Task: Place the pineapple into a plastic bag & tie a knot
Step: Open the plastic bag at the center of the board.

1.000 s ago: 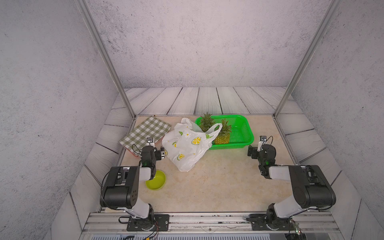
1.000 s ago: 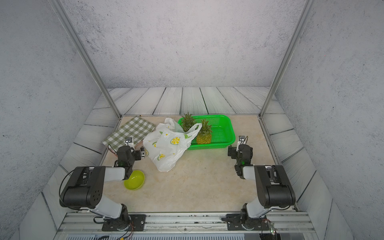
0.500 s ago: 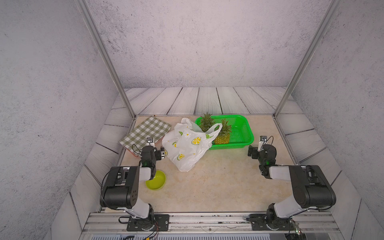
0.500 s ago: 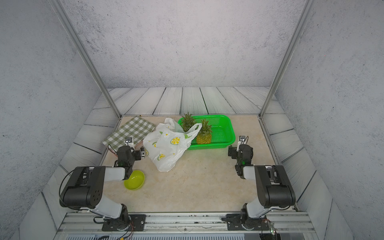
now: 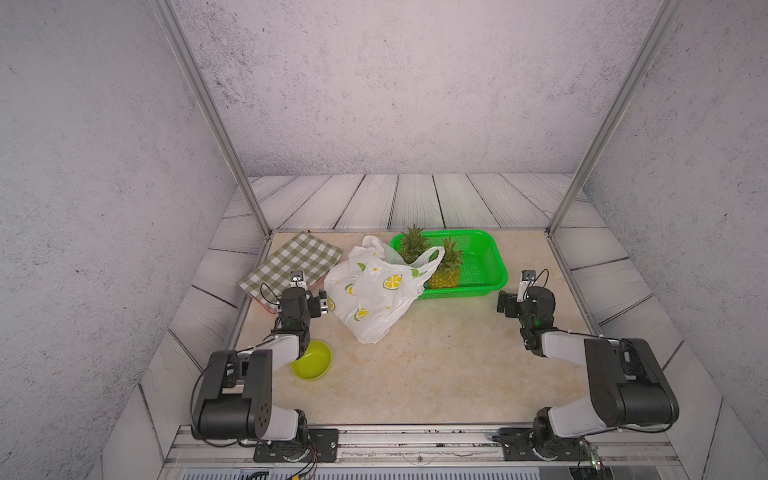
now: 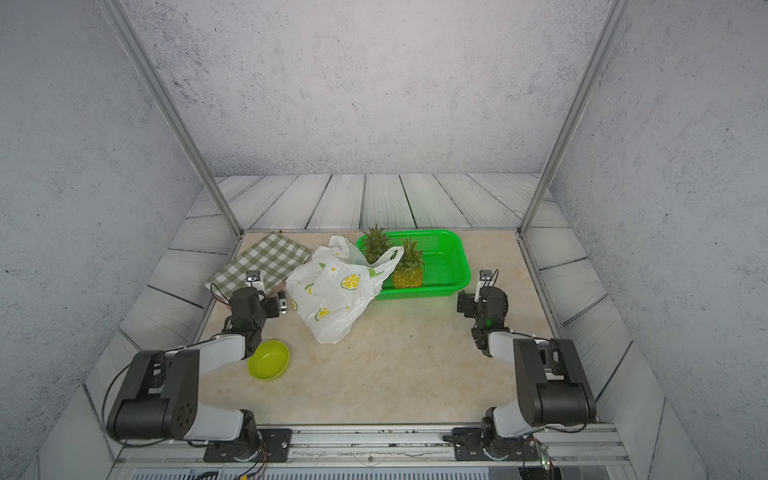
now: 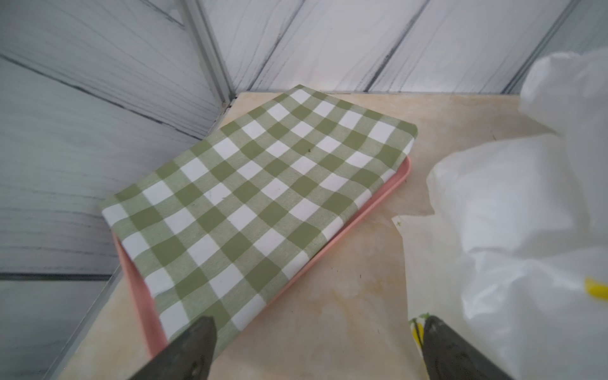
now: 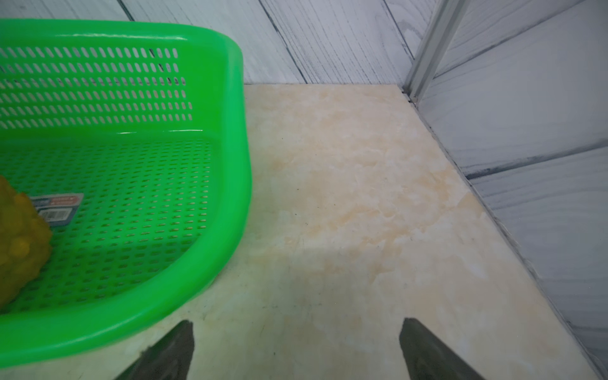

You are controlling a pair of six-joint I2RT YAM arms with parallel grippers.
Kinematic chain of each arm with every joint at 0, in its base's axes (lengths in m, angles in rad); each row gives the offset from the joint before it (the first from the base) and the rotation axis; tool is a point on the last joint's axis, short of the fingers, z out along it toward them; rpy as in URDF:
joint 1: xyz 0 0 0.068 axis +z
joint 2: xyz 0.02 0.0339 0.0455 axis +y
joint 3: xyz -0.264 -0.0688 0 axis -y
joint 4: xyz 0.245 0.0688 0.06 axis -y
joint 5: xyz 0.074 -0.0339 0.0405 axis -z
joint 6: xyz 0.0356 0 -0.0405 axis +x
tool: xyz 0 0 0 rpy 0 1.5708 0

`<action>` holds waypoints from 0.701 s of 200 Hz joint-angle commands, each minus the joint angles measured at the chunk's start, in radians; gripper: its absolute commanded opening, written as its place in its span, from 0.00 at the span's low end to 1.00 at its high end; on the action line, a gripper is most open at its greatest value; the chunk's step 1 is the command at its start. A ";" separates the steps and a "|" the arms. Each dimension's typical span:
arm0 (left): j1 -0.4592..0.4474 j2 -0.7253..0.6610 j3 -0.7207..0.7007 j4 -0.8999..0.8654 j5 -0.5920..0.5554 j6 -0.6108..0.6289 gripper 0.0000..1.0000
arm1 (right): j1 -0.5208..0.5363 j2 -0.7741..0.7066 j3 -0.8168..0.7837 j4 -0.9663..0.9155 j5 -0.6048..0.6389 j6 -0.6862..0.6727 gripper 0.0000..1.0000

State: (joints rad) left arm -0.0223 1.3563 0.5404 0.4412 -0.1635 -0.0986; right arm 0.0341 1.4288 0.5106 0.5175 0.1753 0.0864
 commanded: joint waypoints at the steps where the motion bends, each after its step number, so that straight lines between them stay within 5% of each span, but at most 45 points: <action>1: -0.006 -0.125 0.146 -0.366 -0.135 -0.192 1.00 | -0.006 -0.105 0.127 -0.300 0.206 0.185 0.99; 16: -0.006 -0.196 0.177 -0.466 -0.105 -0.319 0.97 | -0.006 -0.148 0.193 -0.479 0.246 0.303 0.99; 47: -0.005 -0.300 0.270 -0.720 0.184 -0.438 0.72 | -0.009 -0.243 0.270 -0.679 0.010 0.390 0.98; 94: -0.016 -0.222 0.487 -0.983 0.572 -0.532 0.71 | 0.006 -0.230 0.409 -0.810 -0.458 0.480 0.74; 140: -0.113 -0.157 0.618 -1.024 0.551 -0.550 0.71 | 0.190 -0.192 0.507 -0.798 -0.588 0.639 0.74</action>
State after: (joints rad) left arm -0.0982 1.1904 1.1160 -0.5163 0.3462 -0.6128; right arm 0.1284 1.2331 0.9764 -0.2615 -0.2878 0.6132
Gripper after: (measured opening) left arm 0.713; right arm 0.717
